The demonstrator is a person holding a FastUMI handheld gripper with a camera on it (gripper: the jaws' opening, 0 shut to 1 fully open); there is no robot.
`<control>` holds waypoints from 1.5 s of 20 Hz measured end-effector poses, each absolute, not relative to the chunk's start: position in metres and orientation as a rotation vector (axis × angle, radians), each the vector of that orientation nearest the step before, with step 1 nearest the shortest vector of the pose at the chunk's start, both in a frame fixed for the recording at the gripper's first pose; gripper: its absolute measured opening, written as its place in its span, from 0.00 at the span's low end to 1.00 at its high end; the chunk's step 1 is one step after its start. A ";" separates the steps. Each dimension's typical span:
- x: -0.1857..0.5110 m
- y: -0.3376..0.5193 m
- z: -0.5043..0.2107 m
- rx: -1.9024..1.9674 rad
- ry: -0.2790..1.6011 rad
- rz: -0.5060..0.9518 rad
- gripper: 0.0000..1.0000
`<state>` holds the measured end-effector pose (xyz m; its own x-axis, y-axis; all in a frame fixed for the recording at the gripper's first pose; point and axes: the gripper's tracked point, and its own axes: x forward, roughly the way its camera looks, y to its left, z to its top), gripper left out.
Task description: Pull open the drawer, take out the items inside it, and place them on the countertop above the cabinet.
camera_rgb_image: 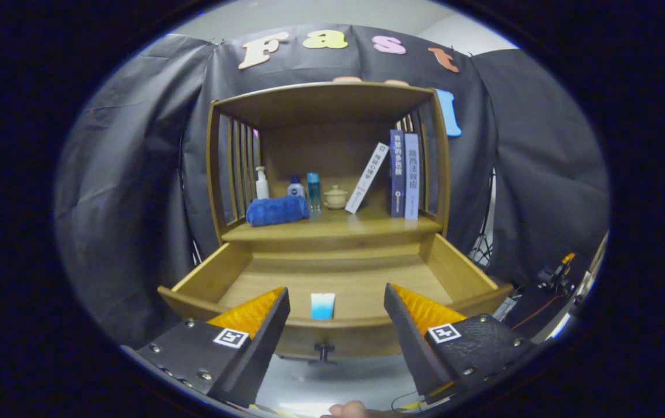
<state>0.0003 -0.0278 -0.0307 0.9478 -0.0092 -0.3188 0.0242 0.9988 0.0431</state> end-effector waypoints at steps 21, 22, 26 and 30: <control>0.065 -0.022 -0.223 -0.059 1.206 -0.007 0.49; 0.066 -0.020 -0.225 -0.067 1.193 0.020 0.39; 0.088 -0.015 -0.198 -0.028 0.982 0.072 0.32; 0.098 -0.015 -0.168 0.014 0.829 0.089 0.33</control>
<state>0.0984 -0.0147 -0.1680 0.6718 0.0845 -0.7359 -0.0738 0.9962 0.0470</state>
